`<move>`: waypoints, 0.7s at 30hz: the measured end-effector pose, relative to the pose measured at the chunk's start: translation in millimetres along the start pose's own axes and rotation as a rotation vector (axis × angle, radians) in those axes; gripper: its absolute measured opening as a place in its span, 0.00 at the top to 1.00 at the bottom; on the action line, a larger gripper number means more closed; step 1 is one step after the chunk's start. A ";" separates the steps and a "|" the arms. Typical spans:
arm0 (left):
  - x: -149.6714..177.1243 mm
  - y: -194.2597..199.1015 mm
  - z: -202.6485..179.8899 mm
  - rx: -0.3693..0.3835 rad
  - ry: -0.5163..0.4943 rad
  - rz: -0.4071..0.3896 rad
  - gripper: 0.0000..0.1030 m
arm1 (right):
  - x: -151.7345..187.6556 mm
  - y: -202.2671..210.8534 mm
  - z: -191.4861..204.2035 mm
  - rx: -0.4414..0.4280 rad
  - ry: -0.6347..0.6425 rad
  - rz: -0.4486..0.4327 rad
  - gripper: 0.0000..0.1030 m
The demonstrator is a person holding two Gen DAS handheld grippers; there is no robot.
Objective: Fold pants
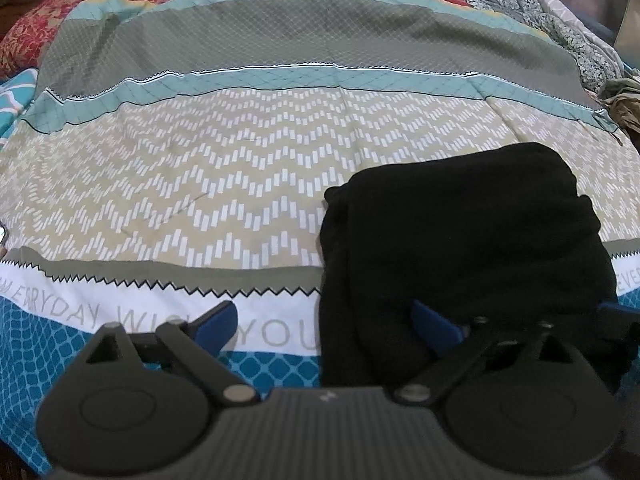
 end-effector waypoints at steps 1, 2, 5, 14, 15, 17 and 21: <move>0.1 0.3 0.0 0.001 0.003 0.000 0.05 | -0.1 0.2 0.2 0.001 -0.001 -0.001 0.78; 0.2 0.4 -0.1 0.002 0.006 0.000 0.05 | -0.4 -0.8 -0.3 0.002 -0.002 -0.002 0.78; 0.0 0.6 0.0 0.002 0.007 -0.002 0.05 | -0.6 -0.6 -0.4 0.003 -0.006 -0.007 0.78; 1.7 -0.7 0.7 0.013 0.033 -0.006 0.01 | -0.2 -1.7 0.4 0.001 -0.034 -0.017 0.78; 1.9 -1.0 1.2 0.015 0.037 -0.007 0.01 | 0.2 -1.9 1.1 0.002 -0.036 -0.019 0.78; 2.6 -1.7 1.7 0.022 0.044 -0.007 0.00 | 0.6 -1.8 1.2 0.001 -0.042 -0.024 0.78; 4.5 -4.1 4.2 0.053 0.077 -0.003 0.00 | 2.3 -2.1 3.6 -0.001 -0.050 -0.035 0.76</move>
Point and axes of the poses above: each gripper's, at about its wrist camera, not at the fingertips, and y roughly against the way its jaws point, z to its left, x to its underside, the point moved 9 cm from there along -y, roughly the way its jaws point, and after that the axes turned 9 degrees about -y, right-handed, at the moved point
